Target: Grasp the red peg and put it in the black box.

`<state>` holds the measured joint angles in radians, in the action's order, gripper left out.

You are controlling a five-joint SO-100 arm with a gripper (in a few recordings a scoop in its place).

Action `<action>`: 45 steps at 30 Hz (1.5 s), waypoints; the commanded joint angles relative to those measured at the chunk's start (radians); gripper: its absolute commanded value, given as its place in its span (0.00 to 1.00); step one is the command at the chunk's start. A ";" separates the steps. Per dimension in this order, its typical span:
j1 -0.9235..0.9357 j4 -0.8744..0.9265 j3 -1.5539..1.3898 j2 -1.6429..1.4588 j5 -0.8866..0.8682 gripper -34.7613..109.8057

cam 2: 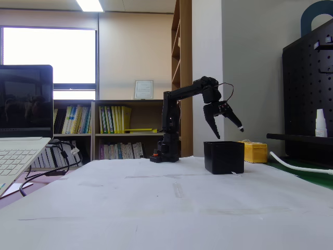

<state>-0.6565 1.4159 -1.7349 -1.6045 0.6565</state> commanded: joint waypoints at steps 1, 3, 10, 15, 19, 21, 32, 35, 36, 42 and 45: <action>0.023 -0.035 0.023 0.209 0.032 0.24; 0.052 -0.066 0.095 0.325 0.097 0.24; 0.232 -0.072 0.337 0.735 0.259 0.24; 0.302 -0.015 0.589 1.008 0.377 0.24; 0.360 -0.028 0.844 1.170 0.476 0.24; 0.397 -0.054 0.992 1.276 0.518 0.24; 0.531 0.021 1.506 1.713 0.696 0.24; 0.558 0.054 1.578 1.792 0.746 0.24; 0.566 0.067 1.598 1.813 0.759 0.24; 0.604 0.040 1.697 1.829 0.811 0.24; 0.634 -0.009 1.790 1.829 0.850 0.24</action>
<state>-0.0430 1.3683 -0.0844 0.1335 1.4803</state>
